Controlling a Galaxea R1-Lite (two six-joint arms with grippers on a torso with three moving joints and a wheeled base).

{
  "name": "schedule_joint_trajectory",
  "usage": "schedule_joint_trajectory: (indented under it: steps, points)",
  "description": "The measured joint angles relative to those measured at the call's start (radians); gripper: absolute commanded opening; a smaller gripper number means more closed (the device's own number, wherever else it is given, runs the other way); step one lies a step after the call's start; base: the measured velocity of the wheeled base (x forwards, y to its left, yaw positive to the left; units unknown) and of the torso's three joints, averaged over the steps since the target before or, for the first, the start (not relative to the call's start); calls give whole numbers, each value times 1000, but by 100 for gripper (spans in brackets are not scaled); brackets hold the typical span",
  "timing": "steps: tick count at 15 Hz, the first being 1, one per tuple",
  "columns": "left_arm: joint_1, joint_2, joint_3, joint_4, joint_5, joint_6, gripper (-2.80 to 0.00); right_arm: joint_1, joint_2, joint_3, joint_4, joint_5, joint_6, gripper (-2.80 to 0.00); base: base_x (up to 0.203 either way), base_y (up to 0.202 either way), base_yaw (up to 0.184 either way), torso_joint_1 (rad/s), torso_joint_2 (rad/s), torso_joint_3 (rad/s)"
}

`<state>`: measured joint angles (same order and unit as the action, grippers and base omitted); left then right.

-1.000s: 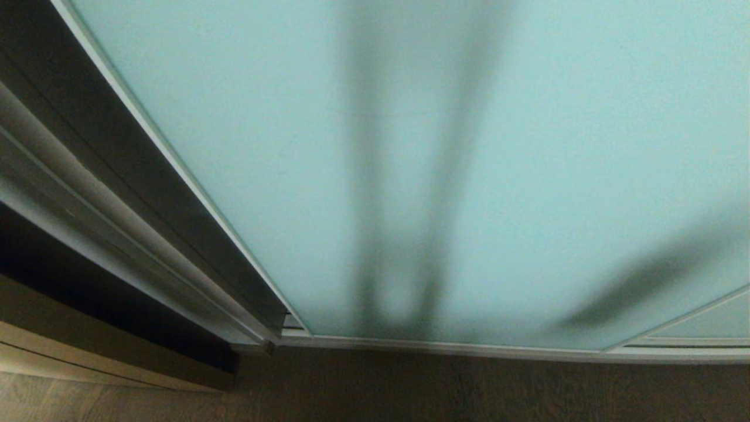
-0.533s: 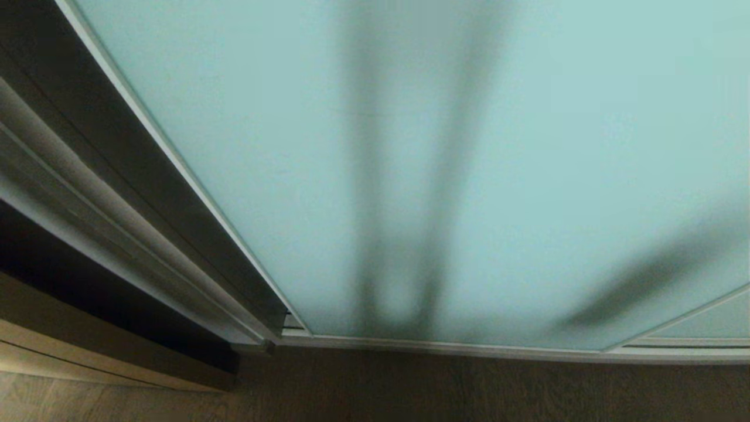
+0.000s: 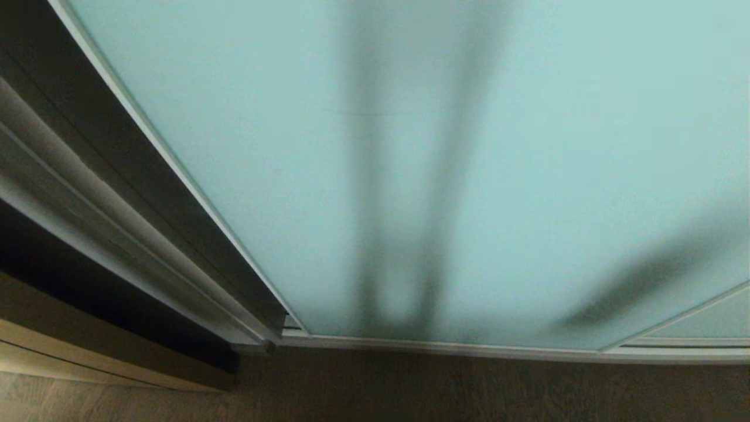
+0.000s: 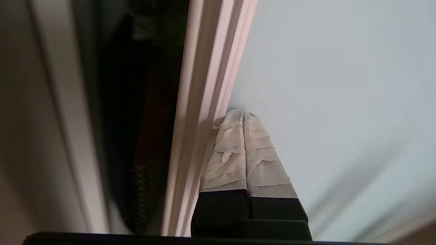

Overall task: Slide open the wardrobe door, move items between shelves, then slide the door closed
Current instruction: Close the door

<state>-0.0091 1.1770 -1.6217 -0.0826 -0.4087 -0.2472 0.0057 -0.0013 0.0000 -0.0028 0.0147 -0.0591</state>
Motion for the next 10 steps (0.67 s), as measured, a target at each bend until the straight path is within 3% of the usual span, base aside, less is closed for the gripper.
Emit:
schedule_joint_trajectory:
  steps: [2,7,10]
  points:
    - [0,1,0,0,47,42,-280,0,0,0,0,0,0,-280,0,0,0,0,0,0]
    - [1,1,-9,0,143,76,-280,0,0,0,0,0,0,-280,0,0,0,0,0,0]
    - [0,-18,-15,-5,120,76,-280,0,0,0,0,0,0,-280,0,0,0,0,0,0]
